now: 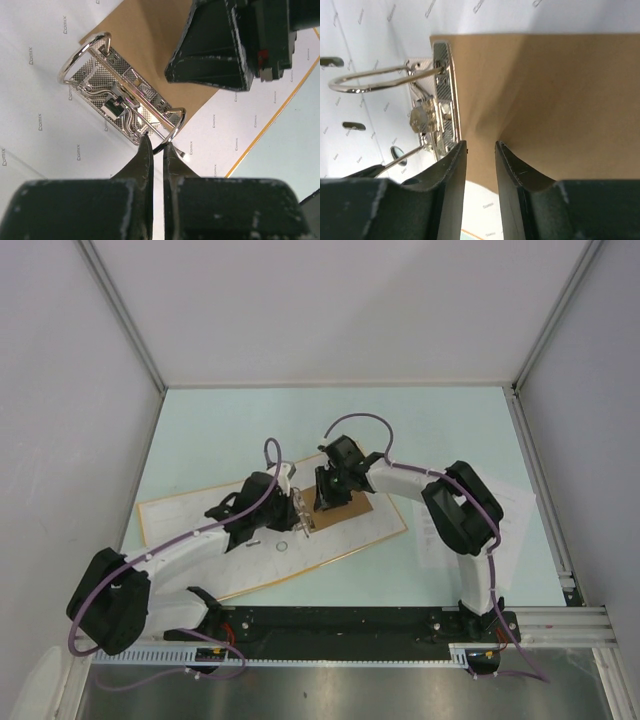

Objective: Put the files into the folder

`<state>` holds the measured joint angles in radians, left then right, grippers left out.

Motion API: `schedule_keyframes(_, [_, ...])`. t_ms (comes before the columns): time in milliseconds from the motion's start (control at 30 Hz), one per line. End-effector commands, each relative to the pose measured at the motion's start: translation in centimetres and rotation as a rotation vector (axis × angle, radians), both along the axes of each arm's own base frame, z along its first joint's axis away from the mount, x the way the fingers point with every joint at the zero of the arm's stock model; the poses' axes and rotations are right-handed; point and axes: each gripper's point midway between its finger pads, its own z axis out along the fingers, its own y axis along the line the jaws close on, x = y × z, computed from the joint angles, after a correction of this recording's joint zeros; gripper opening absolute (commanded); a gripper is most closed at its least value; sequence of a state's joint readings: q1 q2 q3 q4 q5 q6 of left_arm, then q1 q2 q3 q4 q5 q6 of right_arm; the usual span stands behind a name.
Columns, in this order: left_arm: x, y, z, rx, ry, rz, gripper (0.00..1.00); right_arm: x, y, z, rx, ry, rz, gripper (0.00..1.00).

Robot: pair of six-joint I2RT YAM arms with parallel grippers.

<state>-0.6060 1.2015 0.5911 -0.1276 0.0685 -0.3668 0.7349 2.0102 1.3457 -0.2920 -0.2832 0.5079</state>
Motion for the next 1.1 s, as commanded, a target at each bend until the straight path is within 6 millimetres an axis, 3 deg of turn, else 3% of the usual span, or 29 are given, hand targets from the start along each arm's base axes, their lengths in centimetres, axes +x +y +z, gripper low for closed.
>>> schedule_keyframes(0, [-1.1,-1.7,0.2,-0.074,0.113,0.024,0.00,-2.2,-0.8,-1.3,-0.102,0.073,0.071,0.31])
schedule_keyframes(200, [-1.3,-1.9,-0.3,-0.057,0.116,0.013,0.00,-1.6,-0.2,-2.2,-0.125,0.068,0.076,0.20])
schedule_keyframes(467, [-1.3,-1.4,-0.9,-0.018,0.106,0.030,0.00,-0.2,2.0,-0.3,-0.096,0.052,0.076,0.24])
schedule_keyframes(733, [-1.4,-1.3,-0.8,-0.016,0.096,0.032,0.00,-0.8,1.4,-2.3,-0.172,0.078,0.086,0.22])
schedule_keyframes(833, [-1.5,-1.1,-0.9,-0.007,0.096,0.031,0.00,-1.4,1.6,-2.0,-0.160,0.088,0.114,0.18])
schedule_keyframes(1067, [-1.5,-0.9,-0.9,0.004,0.087,0.021,0.00,-2.7,0.9,-2.1,-0.160,0.131,0.165,0.22])
